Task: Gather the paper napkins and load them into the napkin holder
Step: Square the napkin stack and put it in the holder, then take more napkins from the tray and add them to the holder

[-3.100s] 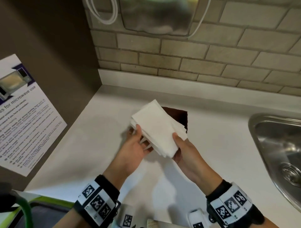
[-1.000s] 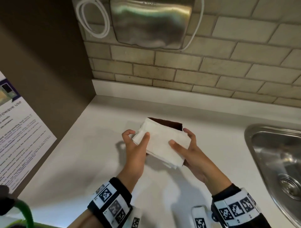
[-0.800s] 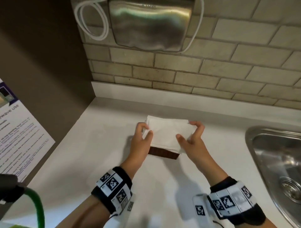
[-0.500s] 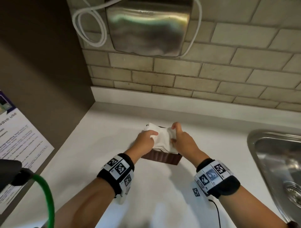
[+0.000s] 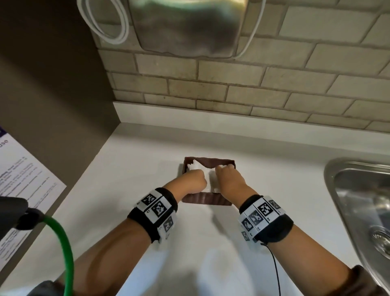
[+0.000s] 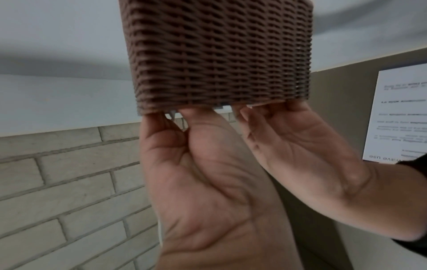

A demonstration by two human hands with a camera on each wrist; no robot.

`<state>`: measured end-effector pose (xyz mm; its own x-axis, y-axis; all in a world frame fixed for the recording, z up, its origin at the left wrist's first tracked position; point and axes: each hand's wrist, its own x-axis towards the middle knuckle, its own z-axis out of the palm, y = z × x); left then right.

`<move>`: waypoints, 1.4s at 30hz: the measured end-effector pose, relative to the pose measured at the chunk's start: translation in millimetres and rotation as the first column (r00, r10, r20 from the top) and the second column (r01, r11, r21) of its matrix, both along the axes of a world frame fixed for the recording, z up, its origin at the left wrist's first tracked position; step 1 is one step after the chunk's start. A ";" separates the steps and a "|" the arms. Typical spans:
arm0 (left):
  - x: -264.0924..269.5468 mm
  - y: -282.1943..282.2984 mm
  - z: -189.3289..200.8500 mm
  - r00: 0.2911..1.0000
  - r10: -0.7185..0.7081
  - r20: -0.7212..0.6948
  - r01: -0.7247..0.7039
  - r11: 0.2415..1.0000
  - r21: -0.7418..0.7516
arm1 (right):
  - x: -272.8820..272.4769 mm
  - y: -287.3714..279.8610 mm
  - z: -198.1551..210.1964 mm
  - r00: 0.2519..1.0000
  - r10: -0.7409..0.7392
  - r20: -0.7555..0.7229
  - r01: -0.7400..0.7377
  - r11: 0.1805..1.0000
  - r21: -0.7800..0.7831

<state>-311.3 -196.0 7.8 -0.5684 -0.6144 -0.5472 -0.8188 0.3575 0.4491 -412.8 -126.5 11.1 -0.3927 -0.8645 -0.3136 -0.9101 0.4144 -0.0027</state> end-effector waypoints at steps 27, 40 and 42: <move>56.3 30.1 24.1 0.869 -0.011 -0.495 -0.110 0.970 -0.216 | -11.2 50.3 47.9 0.966 0.121 0.229 -0.018 0.913 -0.407; 252.0 174.3 -21.9 0.634 0.534 -0.559 -0.611 0.789 0.061 | 82.6 108.0 32.0 0.776 0.485 0.403 -0.343 0.861 -0.374; 284.0 204.9 -33.6 0.563 0.632 -0.532 -0.695 0.711 0.110 | 109.8 108.0 23.5 0.722 0.549 0.421 -0.431 0.833 -0.346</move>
